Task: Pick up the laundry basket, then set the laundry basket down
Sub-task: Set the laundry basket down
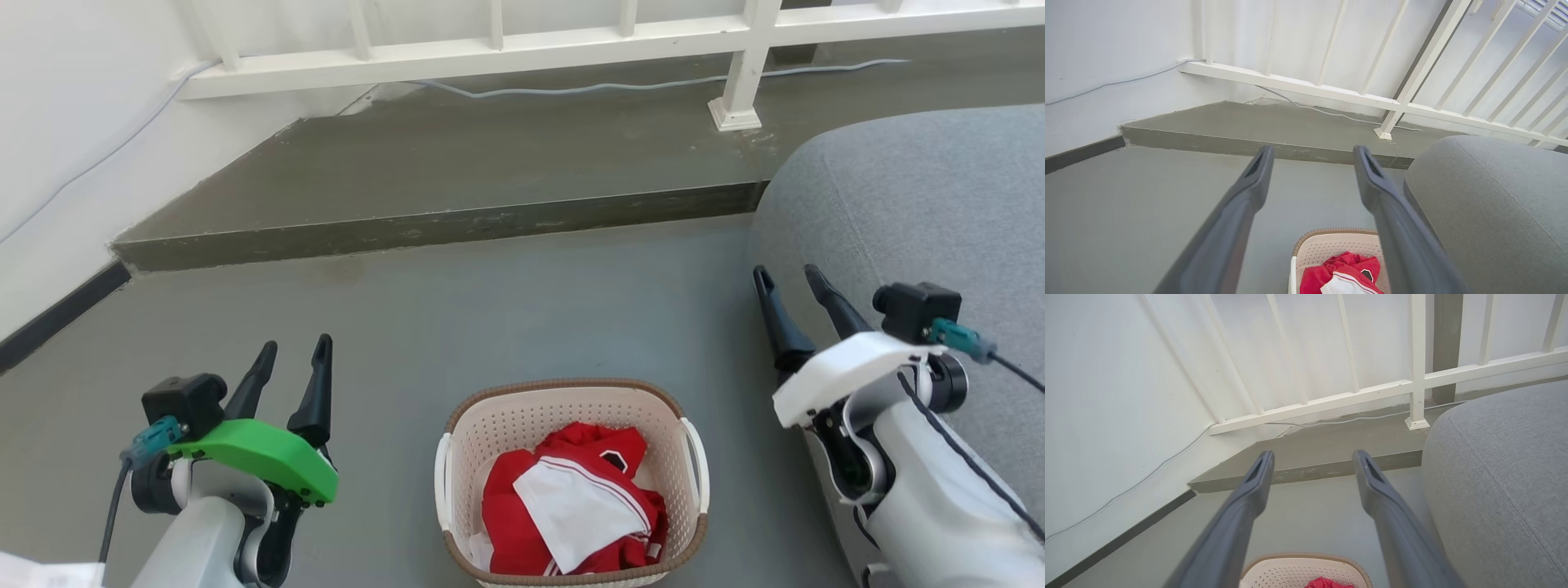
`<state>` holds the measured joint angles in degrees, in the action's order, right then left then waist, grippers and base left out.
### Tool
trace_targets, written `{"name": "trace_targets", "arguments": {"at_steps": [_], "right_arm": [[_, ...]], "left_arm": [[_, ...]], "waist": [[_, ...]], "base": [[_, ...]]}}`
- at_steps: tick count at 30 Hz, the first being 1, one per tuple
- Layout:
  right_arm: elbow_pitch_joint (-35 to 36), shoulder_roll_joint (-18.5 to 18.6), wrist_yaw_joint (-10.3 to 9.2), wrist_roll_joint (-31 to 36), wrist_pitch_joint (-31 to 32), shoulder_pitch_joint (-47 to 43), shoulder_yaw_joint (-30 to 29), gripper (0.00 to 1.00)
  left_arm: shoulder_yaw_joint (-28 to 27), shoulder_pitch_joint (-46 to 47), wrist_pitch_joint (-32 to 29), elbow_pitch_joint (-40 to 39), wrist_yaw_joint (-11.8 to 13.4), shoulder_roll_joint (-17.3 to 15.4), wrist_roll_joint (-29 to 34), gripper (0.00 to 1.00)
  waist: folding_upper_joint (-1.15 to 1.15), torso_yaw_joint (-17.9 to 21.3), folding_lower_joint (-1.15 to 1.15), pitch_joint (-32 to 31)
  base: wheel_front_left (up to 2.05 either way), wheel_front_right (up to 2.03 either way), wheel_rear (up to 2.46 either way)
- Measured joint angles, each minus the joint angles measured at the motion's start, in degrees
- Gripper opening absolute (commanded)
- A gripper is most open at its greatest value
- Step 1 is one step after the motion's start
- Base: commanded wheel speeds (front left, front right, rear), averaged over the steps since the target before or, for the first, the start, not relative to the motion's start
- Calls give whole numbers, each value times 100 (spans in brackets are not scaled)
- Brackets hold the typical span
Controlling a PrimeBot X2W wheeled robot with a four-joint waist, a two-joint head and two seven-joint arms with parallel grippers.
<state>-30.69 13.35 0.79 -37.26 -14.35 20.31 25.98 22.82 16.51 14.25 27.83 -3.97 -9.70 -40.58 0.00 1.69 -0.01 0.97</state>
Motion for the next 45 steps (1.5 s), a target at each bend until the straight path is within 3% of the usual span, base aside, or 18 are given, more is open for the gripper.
{"name": "trace_targets", "arguments": {"at_steps": [10, 18, 34, 45], "right_arm": [[714, -93, -196, 612, -7, -598, -421, 100], [1057, -212, -197, 920, -8, -995, -603, 100], [1367, -312, -181, 1274, -8, -1404, -901, 100], [1443, -428, -66, 1405, -8, -1541, -1050, 100]], "left_arm": [[-464, -577, 0, -658, -2, 130, 483, 100], [-786, -851, 0, -1139, -10, 241, 1005, 100], [-1152, -1320, 0, -1458, -115, 504, 1329, 100], [-1289, -1406, 0, -1544, -205, 577, 1411, 100]], "waist": [[0, -55, 0, -23], [0, -37, 0, -25], [0, -25, 0, -30], [0, -28, 0, -23]], "base": [[0, 0, 0], [0, 0, 0], [0, 0, 0], [0, 0, 0]]}}
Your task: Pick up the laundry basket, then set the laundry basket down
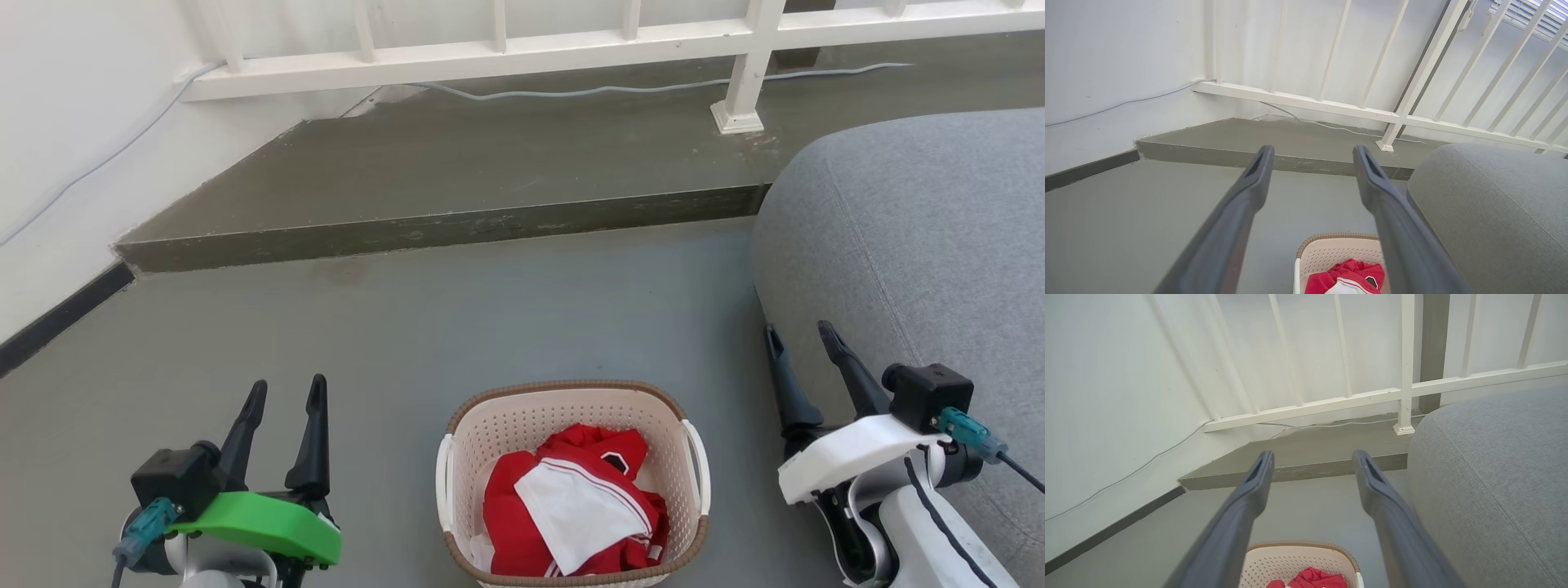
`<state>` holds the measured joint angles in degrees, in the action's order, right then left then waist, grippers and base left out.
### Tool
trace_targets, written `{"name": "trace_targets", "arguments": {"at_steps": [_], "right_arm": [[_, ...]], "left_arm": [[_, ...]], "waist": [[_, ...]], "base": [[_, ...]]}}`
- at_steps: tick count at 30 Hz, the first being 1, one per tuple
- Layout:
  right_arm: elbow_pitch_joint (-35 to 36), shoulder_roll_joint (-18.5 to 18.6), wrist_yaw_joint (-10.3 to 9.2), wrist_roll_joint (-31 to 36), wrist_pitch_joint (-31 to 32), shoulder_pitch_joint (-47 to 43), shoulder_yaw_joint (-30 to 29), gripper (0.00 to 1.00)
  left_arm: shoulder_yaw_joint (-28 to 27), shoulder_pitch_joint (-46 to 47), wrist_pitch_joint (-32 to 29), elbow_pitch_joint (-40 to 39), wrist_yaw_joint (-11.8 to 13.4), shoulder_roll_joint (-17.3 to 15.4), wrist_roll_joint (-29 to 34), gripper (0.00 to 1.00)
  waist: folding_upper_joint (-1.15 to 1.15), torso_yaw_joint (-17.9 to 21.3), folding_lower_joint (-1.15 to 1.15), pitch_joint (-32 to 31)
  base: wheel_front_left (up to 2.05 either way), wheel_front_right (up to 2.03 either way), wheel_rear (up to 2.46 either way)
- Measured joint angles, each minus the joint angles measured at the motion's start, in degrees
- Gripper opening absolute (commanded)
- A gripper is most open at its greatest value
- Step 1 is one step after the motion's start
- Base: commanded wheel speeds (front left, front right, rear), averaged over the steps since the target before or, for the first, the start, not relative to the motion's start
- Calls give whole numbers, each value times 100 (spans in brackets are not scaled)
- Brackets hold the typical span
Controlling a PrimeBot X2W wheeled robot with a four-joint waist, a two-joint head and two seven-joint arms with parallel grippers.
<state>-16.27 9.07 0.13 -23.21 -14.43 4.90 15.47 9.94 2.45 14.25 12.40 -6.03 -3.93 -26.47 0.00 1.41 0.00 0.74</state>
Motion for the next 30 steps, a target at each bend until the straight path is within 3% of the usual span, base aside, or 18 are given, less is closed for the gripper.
{"name": "trace_targets", "arguments": {"at_steps": [30], "right_arm": [[42, -204, 288, 312, 0, -188, -325, 100]], "left_arm": [[-198, -130, 0, -18, -63, 109, 127, 100]], "waist": [[0, -18, 0, 4]], "base": [[0, 0, 0]]}}
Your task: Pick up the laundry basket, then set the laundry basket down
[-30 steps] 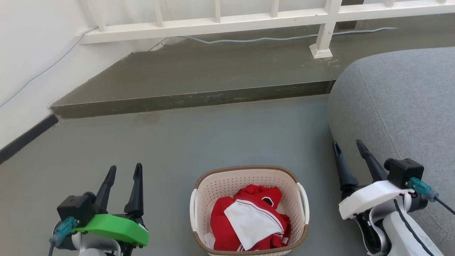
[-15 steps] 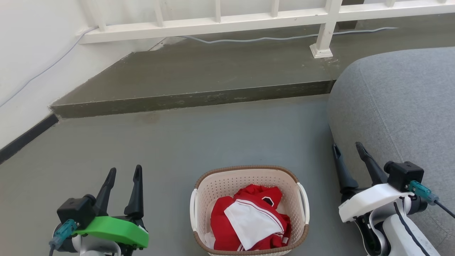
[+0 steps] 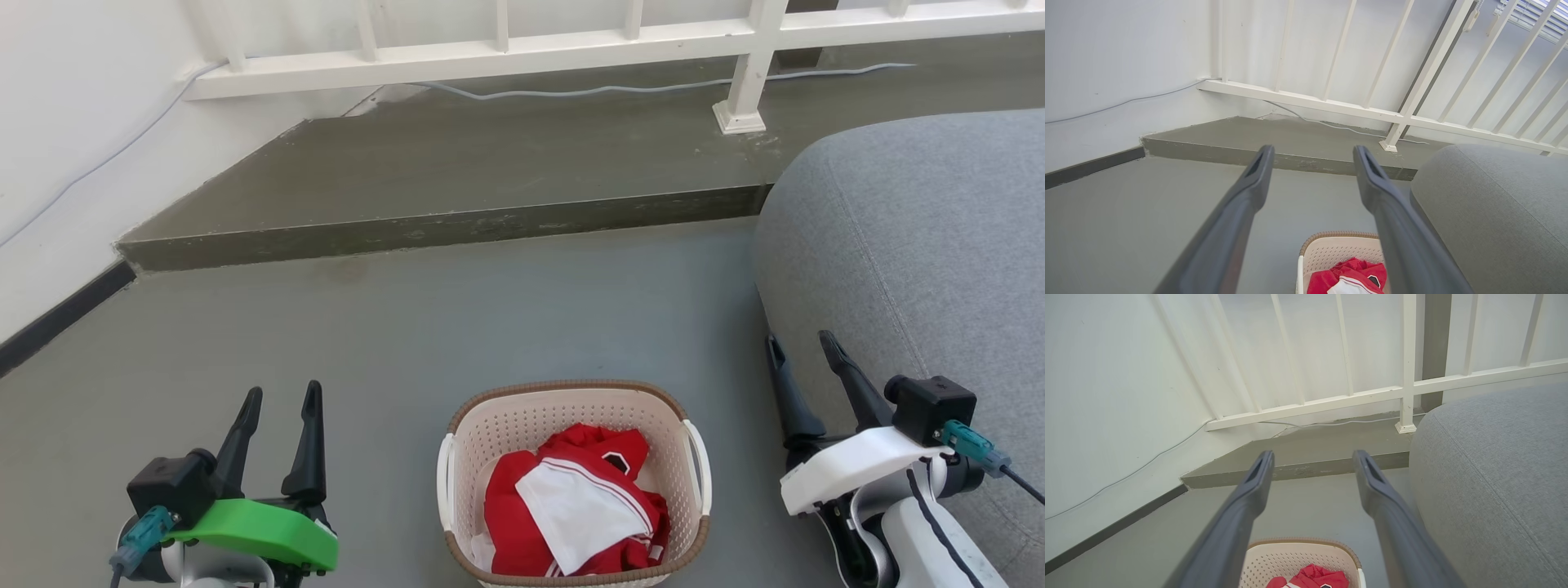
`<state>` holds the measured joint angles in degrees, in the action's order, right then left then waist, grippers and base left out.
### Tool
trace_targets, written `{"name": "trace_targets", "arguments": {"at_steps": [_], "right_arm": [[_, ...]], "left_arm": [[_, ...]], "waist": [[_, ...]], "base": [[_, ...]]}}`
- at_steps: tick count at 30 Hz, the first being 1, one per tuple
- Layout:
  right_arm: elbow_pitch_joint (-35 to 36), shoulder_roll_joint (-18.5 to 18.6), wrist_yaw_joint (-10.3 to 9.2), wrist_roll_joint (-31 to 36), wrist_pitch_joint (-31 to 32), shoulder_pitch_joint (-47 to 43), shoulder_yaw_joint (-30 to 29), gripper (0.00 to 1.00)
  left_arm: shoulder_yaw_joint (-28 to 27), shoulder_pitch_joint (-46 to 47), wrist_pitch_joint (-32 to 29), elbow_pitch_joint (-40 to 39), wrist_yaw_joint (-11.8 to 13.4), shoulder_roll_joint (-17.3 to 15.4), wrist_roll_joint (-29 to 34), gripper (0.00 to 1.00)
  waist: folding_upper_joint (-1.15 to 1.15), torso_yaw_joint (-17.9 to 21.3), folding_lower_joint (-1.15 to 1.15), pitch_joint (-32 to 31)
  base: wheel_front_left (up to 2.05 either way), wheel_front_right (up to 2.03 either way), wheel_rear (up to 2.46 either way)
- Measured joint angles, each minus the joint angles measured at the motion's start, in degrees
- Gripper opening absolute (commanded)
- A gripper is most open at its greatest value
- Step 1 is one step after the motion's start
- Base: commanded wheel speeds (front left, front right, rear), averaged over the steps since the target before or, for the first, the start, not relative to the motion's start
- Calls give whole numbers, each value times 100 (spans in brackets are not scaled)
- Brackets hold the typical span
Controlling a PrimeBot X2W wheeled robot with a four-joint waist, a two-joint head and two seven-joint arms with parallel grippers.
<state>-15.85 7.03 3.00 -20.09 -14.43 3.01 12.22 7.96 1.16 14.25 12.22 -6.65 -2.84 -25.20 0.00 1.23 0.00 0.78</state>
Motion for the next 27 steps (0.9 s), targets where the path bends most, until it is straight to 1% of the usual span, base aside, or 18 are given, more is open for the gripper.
{"name": "trace_targets", "arguments": {"at_steps": [3, 6, 7, 11, 15, 19, 27], "right_arm": [[0, -14, 4, 7, 0, -1, -30, 100], [0, -30, 53, 31, 0, -3, -46, 100], [0, -34, 54, 46, 0, -4, -53, 0], [-192, -105, 51, 40, 2, -122, -38, 0], [-276, -154, 51, -43, 21, -248, -52, 0], [-274, -155, 52, -235, 94, -244, -119, 0], [-274, -168, 60, -958, 263, -235, -285, 0]], "left_arm": [[-8, -1, 0, 1, -42, 3, 26, 100], [-11, -1, 0, 1, -42, 7, 26, 100], [-11, -1, 0, 0, -42, 8, 25, 0], [10, -50, -11, 223, -41, 34, 25, 0], [16, -137, -19, 277, -41, 47, -42, 0], [8, -137, -68, 269, -41, 48, -257, 0], [-54, -136, -220, 256, -41, 48, -954, 0]], "waist": [[0, 2, 0, -3], [0, 4, 0, -5], [0, 5, 0, -5], [0, 5, 0, -6], [0, 3, 0, -7], [0, -3, 0, -10], [0, -15, 0, -14]], "base": [[0, 0, 0], [0, 0, 0], [0, 0, 0], [0, 0, 0], [0, 0, 0], [0, 0, 0], [0, 0, 0]]}}
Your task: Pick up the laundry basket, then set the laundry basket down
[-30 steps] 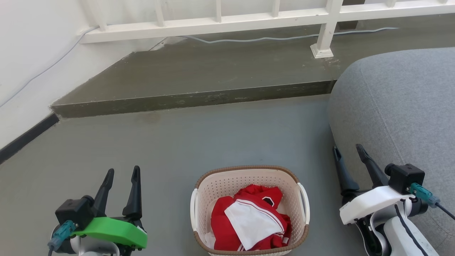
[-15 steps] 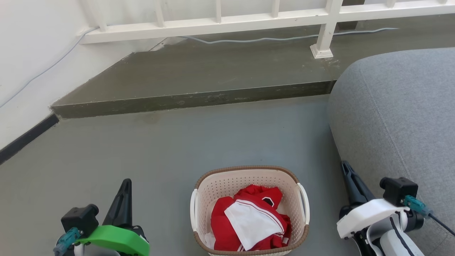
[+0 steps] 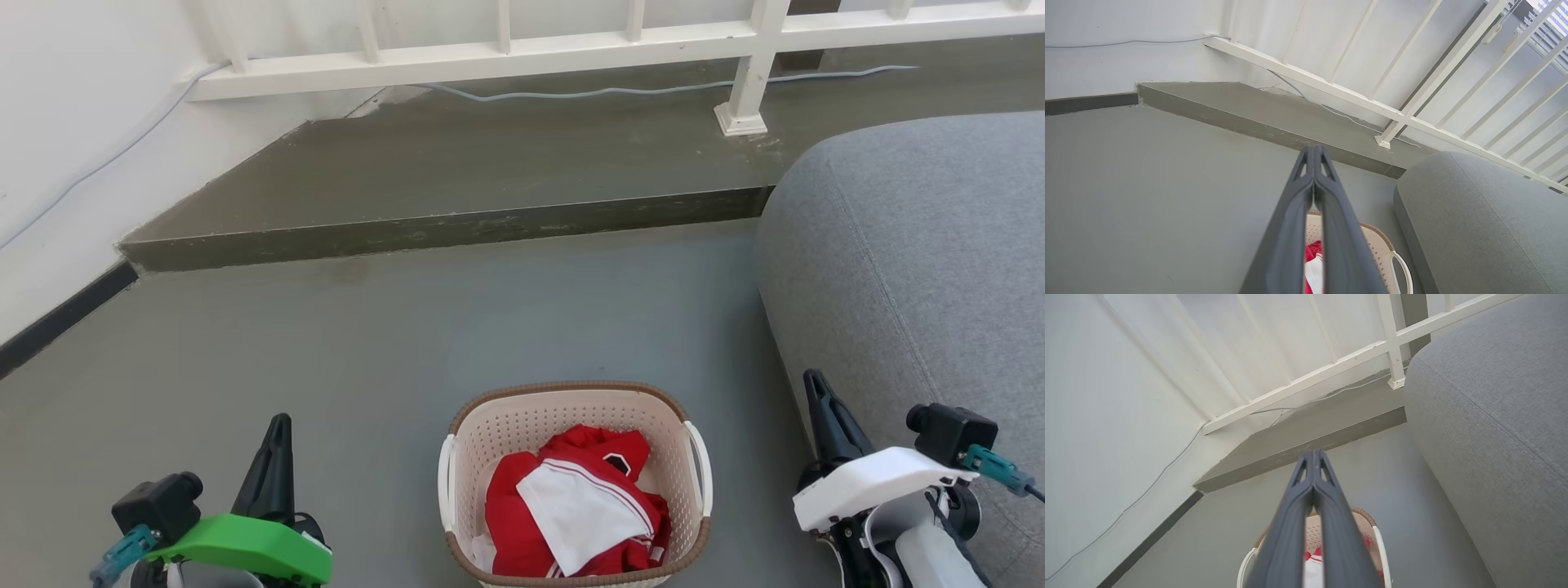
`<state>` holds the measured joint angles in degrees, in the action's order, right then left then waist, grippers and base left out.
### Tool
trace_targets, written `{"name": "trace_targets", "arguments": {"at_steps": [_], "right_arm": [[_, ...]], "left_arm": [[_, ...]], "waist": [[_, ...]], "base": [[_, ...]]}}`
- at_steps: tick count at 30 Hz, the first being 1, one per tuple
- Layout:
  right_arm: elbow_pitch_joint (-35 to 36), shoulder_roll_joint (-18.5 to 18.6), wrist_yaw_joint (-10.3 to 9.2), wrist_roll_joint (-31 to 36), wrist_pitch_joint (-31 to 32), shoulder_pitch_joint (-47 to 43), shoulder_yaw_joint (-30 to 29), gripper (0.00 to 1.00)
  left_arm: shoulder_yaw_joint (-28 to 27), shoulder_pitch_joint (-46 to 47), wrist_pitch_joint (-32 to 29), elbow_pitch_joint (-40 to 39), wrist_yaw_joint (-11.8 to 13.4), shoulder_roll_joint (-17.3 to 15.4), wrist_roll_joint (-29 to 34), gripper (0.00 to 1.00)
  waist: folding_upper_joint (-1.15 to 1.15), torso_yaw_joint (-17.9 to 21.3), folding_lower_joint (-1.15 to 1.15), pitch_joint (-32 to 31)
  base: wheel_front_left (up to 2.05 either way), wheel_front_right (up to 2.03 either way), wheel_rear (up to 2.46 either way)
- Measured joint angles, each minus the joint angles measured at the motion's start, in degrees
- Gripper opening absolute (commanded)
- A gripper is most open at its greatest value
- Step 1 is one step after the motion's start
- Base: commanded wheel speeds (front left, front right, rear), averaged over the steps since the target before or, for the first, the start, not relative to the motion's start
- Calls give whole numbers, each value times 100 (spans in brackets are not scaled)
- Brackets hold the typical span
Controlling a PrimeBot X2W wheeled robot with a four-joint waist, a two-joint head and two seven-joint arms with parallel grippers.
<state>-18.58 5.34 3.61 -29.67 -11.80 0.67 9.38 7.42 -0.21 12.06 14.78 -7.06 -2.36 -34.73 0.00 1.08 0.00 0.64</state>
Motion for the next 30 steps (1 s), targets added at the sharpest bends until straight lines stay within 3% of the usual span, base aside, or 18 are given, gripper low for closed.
{"name": "trace_targets", "arguments": {"at_steps": [30], "right_arm": [[41, -127, 111, -2107, 658, 61, -588, 0]], "left_arm": [[-355, 17, -598, -9, 0, -5, -1971, 0]], "waist": [[0, -36, 0, -16]], "base": [[0, 0, 0]]}}
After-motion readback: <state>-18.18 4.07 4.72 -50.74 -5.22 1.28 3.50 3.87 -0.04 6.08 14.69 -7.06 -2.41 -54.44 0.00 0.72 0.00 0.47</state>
